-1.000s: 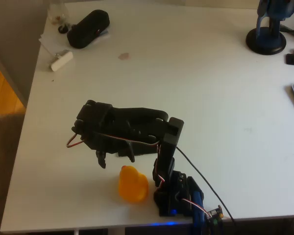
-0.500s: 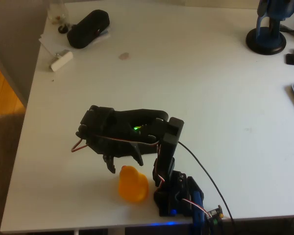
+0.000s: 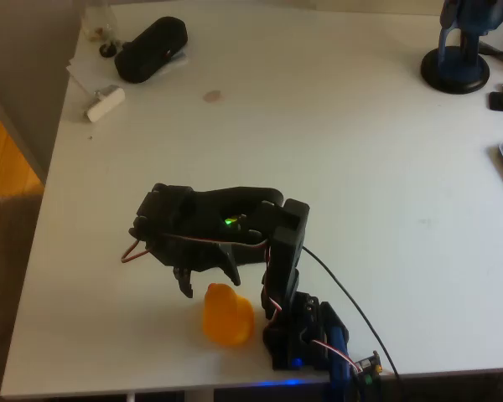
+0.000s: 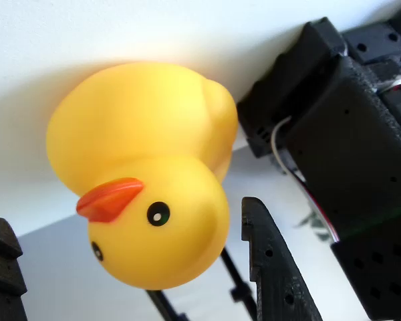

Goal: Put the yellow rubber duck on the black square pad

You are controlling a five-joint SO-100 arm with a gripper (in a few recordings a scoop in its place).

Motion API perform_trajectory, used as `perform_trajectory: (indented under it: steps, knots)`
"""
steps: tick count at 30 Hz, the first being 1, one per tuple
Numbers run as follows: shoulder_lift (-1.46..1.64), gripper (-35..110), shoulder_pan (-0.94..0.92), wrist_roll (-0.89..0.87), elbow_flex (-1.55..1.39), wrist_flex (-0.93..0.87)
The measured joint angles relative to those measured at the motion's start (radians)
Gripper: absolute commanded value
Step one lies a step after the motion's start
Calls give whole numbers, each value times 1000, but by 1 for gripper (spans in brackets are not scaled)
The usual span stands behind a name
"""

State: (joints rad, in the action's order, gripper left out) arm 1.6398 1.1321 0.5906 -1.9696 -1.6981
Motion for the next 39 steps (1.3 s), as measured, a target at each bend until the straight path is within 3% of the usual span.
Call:
perform_trajectory:
  steps: [8, 20, 39]
  knots:
    - [0, 36, 0, -2, 0, 0]
    - [0, 13, 0, -3, 2, 0]
    - [0, 13, -11, -3, 86, -5]
